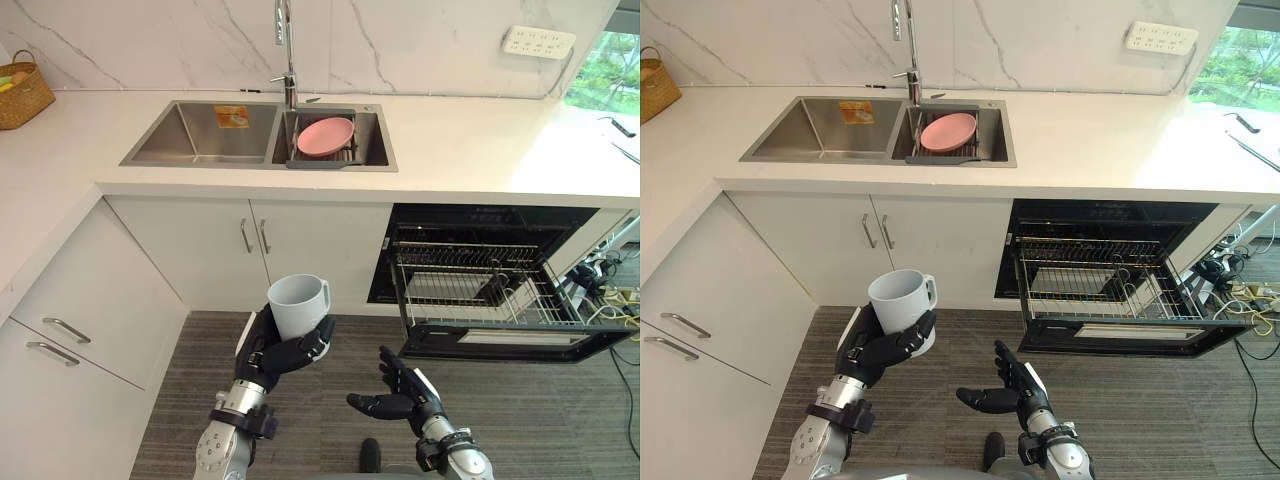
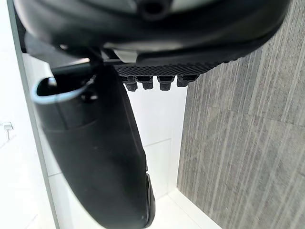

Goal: Walk over to the sink, pick up the cup, carry it to the dishwasher, place the cup inside the dishwasher, then close the dishwasher door

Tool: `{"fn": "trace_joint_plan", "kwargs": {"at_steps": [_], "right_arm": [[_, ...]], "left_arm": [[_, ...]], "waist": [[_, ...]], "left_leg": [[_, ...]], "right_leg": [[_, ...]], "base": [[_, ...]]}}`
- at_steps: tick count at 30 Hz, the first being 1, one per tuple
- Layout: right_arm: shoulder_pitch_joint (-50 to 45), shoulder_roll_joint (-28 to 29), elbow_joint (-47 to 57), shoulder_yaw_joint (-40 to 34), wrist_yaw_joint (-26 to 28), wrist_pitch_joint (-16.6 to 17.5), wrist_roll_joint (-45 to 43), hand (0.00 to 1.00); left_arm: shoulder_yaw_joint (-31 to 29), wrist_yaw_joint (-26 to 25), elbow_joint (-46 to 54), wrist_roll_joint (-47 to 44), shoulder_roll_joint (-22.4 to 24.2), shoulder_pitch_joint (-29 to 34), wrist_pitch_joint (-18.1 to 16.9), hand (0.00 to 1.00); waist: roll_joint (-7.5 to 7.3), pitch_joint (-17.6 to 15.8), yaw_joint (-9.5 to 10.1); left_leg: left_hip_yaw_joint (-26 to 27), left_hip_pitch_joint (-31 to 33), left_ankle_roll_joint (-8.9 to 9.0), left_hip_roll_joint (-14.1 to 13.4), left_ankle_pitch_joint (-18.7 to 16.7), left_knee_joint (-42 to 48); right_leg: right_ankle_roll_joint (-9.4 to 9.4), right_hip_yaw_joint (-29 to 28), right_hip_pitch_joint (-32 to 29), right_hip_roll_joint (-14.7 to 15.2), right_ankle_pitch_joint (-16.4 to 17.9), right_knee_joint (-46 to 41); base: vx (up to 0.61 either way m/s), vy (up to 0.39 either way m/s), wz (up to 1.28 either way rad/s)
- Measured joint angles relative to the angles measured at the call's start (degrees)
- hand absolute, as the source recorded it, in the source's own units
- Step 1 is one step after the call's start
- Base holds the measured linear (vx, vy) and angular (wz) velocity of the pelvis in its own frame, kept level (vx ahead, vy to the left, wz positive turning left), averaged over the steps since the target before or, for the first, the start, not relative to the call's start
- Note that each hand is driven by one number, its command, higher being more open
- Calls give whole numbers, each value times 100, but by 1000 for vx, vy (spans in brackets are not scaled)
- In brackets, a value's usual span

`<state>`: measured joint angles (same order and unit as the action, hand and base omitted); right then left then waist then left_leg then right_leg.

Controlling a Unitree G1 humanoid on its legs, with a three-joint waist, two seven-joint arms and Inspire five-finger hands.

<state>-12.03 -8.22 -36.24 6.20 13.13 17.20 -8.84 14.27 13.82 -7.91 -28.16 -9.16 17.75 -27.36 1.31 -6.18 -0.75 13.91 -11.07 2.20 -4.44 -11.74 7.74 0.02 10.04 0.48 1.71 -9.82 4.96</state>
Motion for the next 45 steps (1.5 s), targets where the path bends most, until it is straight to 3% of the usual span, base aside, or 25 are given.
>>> {"fn": "trace_joint_plan", "kwargs": {"at_steps": [5, 8, 11, 13, 14, 15, 16, 17, 20, 22, 24, 25, 27, 29, 31, 32, 34, 37, 38, 39, 41, 43, 45], "right_arm": [[-295, 127, 494, -172, -198, -12, 14, 100], [-351, 125, 644, -231, -235, -12, 38, 100], [-387, 37, 712, -253, -230, -8, 133, 100], [-410, -79, 727, -254, -232, -9, 176, 100], [-419, -85, 730, -261, -245, -8, 175, 100], [-415, -72, 734, -256, -256, -6, 175, 100], [-374, -94, 743, -262, -296, -7, 173, 100], [-300, -103, 755, -268, -336, -7, 171, 100], [-131, -135, 782, -234, -358, -7, 172, 100], [-4, -192, 788, -114, -316, -6, 172, 100], [-8, -204, 790, -70, -229, -7, 171, 100], [-42, -131, 860, -34, -170, -6, 171, 100], [-187, 51, 809, -14, -99, -9, 173, 100], [-329, 72, 733, 91, -76, -9, 174, 100], [-355, 78, 729, 179, -72, -9, 176, 100], [-372, 113, 733, 218, -73, -8, 184, 100], [-343, 112, 750, 307, -90, -7, 223, 100], [-85, 109, 817, 367, -108, 17, 226, 100], [-27, 92, 931, 427, -106, 107, 225, 100], [-43, 62, 1162, 453, -104, 213, 225, 100], [55, -117, 1299, 412, -197, 268, 224, 100], [67, -199, 1380, 315, -336, 264, 225, 100], [87, -225, 1464, 315, -368, 259, 225, 100]], "left_arm": [[-209, -33, 1, -14, 34, 202, 0, 0], [-282, -32, 1, -161, 159, 235, 1, 0], [-311, -28, 32, -231, 239, 257, 1, 0], [-314, -28, 75, -234, 330, 318, 1, 0], [-307, -13, 110, -244, 359, 344, 0, 0], [-284, -2, 126, -247, 370, 354, 1, 0], [-240, 49, 155, -238, 374, 367, 1, 0], [-230, 121, 156, -233, 386, 377, 4, 0], [-212, 155, 223, -235, 417, 472, 28, 0], [-224, 154, 538, -241, 426, 716, 56, 0], [-225, 148, 603, -239, 431, 738, 55, 0], [-222, 132, 635, -233, 424, 748, 30, 0], [-191, 73, 521, -222, 241, 764, 47, 0], [-133, -7, 488, -213, 145, 862, 69, 0], [-93, -5, 499, -215, 117, 863, 68, 0], [-94, -5, 509, -217, 94, 849, 68, 0], [-107, -11, 545, -222, 85, 784, 72, 0], [-174, -72, 616, -230, 104, 578, 90, 0], [-201, -133, 630, -229, 101, 526, 90, 0], [-219, -171, 628, -219, 62, 489, 96, 0], [-91, -257, 458, -213, 231, 288, 208, 0], [112, -259, 469, -146, 240, 109, 230, 0], [136, -268, 480, -120, 258, 56, 235, 0]], "waist": [[19, -37, 1], [142, -134, 55], [125, -218, 66], [205, -238, 57], [122, -284, 46], [138, -274, 54], [162, -261, 69], [134, -273, 76], [117, -285, 124], [188, -241, 261], [279, -124, 357], [195, -98, 414], [-135, -64, 371], [-247, 8, 280], [-240, 29, 260], [-225, 21, 246], [-191, 4, 227], [-88, -53, 232], [-176, -9, 232], [-344, 39, 212], [9, 4, 211], [116, -28, 173], [66, -62, 228]], "left_leg": [[16, 46, 210, -168, -161, 259], [35, 103, 253, -356, -285, 574], [294, 866, 244, -557, -183, 2382], [413, 1223, 129, -727, 153, 3237], [429, 1378, 70, -743, 291, 3561], [426, 1403, 67, -737, 157, 3546], [395, 1438, 58, -663, -280, 3232], [269, 1459, 61, -472, -498, 2630], [-185, 1645, 102, -103, -415, 1475], [-391, 1701, 142, -123, -313, 1066], [-349, 1746, -73, -176, -195, 1217], [-209, 1765, -274, -110, -80, 1325], [120, 1518, -429, 190, -110, 1465], [149, 1268, -546, 400, -273, 1447], [189, 1051, -571, 434, -368, 1315], [189, 848, -542, 421, -319, 1081], [243, 514, -408, 318, -228, 780], [572, -14, -301, 76, -217, 440], [746, -143, -269, 126, -236, 458], [776, -274, -118, 274, -373, 570], [651, -162, -40, -58, -715, 1097], [593, -26, -58, -186, -661, 1145], [660, 45, 22, -285, -583, 1699]], "right_leg": [[-42, 57, 77, -106, 159, -33], [-93, 91, -133, -198, 577, -607], [-123, 97, -462, 25, 1136, -1498], [-147, 89, -399, 89, 1276, -1642], [-165, 74, -299, 162, 1313, -1610], [-173, 57, -260, 179, 1320, -1590], [-211, 19, -243, 220, 1344, -1603], [-212, -15, -212, 309, 1356, -1600], [-82, -144, -114, 458, 1438, -1553], [36, -432, -121, 375, 1512, -1562], [128, -636, -107, 270, 1528, -1624], [207, -659, -489, 451, 1882, -2667], [151, -572, -920, 991, 2544, -4783], [29, -164, -915, 1329, 2428, -5545], [15, 62, -881, 1444, 2269, -5659], [136, 138, -871, 1418, 2334, -5657], [190, 576, -883, 1388, 2594, -5497], [34, 1706, -1227, 1317, 2739, -4941], [-189, 2094, -1308, 1248, 2376, -4173], [-650, 2251, -1288, 1196, 1924, -3487], [-628, 2149, -1088, 821, 1915, -3216], [-606, 2060, -901, 622, 1918, -3044], [-536, 1818, -842, 474, 2034, -2944]], "base": [[5, -8, 2], [25, -42, 2], [12, -49, 5], [62, -40, 3], [130, -24, 4], [150, -13, 1], [103, 10, -7], [83, 50, -8], [61, 119, -19], [101, 250, -73], [150, 223, -80], [193, 223, -76], [216, 176, -48], [270, 100, -10], [303, 89, -9], [297, 42, -4], [337, -11, -11], [338, -79, -61], [324, -112, -86], [360, -111, -94], [295, -74, -71], [107, -59, -51], [53, -46, -68]]}}
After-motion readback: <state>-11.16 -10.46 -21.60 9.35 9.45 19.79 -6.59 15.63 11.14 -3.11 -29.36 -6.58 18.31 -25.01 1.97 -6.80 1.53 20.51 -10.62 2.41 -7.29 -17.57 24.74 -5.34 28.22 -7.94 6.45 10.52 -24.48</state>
